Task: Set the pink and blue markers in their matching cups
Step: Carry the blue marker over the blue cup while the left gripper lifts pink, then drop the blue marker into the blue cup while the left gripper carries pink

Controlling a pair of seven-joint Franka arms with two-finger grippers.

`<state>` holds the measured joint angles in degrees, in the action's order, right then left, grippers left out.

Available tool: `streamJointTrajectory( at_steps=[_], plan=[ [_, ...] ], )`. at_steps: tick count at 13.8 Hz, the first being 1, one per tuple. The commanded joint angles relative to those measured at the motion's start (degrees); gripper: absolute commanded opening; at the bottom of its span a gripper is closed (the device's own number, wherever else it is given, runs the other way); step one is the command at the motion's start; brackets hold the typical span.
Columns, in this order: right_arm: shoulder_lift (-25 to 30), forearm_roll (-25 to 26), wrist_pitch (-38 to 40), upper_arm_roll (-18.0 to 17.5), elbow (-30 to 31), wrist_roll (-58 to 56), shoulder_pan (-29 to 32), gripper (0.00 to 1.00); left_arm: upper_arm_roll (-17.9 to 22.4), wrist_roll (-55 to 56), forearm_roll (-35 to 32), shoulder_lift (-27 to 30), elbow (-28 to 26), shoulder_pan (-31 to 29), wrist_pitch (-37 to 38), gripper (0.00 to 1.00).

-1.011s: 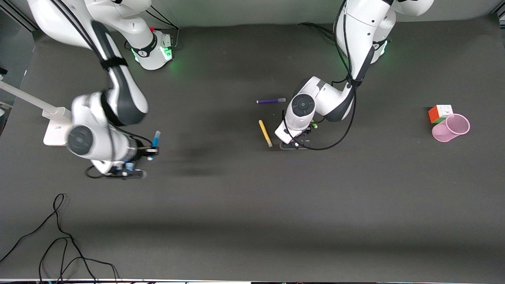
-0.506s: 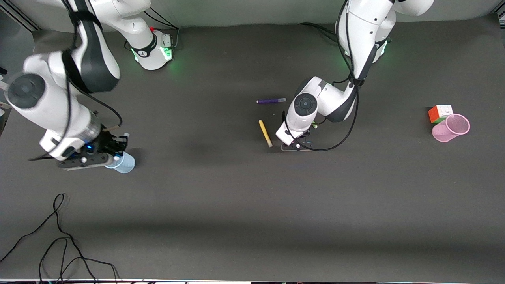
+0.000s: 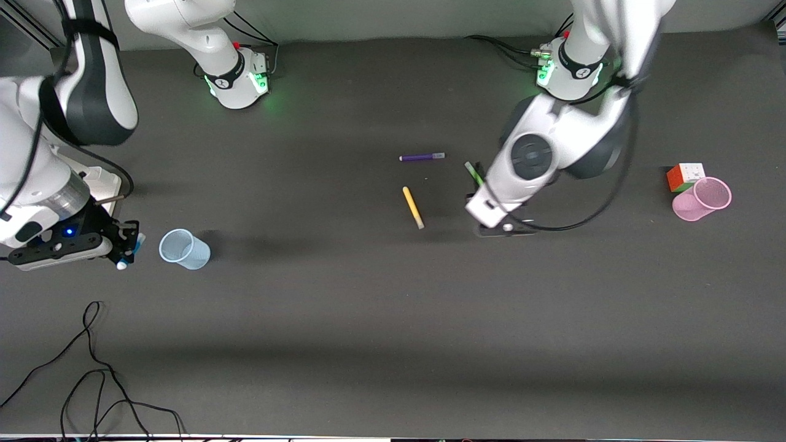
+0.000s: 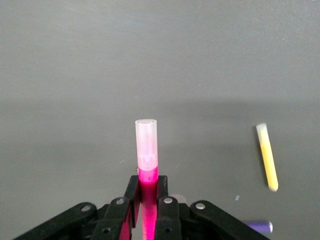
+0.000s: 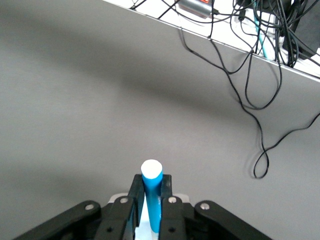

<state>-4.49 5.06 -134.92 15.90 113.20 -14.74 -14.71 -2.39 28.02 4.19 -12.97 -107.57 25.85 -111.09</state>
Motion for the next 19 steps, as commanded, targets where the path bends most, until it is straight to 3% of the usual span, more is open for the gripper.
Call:
streamJointTrajectory(
  at_steps=[1, 3, 5, 9, 15, 17, 18, 19],
  plan=[
    [2.3, -0.6, -10.8, 1.1, 9.9, -1.5, -0.6, 0.0, -0.1, -5.5, -1.0, 5.5, 3.8, -4.7, 10.7, 0.0],
    [2.4, -1.5, -19.9, 1.2, 15.8, -1.3, -0.6, 0.0, 0.0, -11.5, -1.0, 6.3, 8.0, -9.1, 17.5, 0.0],
    [2.2, -1.5, -24.2, 1.2, 19.3, -1.0, -0.5, 0.0, 0.0, -18.6, -2.2, 6.8, 10.5, -12.3, 21.3, 0.0],
    [1.5, -1.6, -29.7, 2.6, 24.8, -0.9, -0.5, 0.0, 0.1, -33.3, -5.9, 8.7, 10.6, -18.8, 22.3, 0.0],
    [0.4, -2.8, -35.8, 3.5, 29.6, -0.9, -0.5, 0.0, 0.8, -64.8, -8.2, 10.3, 10.5, -30.0, 19.6, 0.0],
    [-0.1, -2.8, -35.8, 3.5, 29.6, -0.9, -0.5, 0.2, 0.7, -74.6, -7.3, 10.4, 10.0, -34.7, 18.4, 0.0],
    [-0.3, -2.8, -35.8, 3.5, 29.5, -0.9, -0.5, 0.76, 0.7, -80.4, -6.3, 10.4, 9.2, -36.9, 17.0, 0.0],
    [-0.3, -2.8, -35.8, 3.5, 29.4, -0.9, -0.5, 1.0, 0.7, -86.0, -4.4, 10.6, 8.1, -39.4, 15.6, 0.0]
  ],
)
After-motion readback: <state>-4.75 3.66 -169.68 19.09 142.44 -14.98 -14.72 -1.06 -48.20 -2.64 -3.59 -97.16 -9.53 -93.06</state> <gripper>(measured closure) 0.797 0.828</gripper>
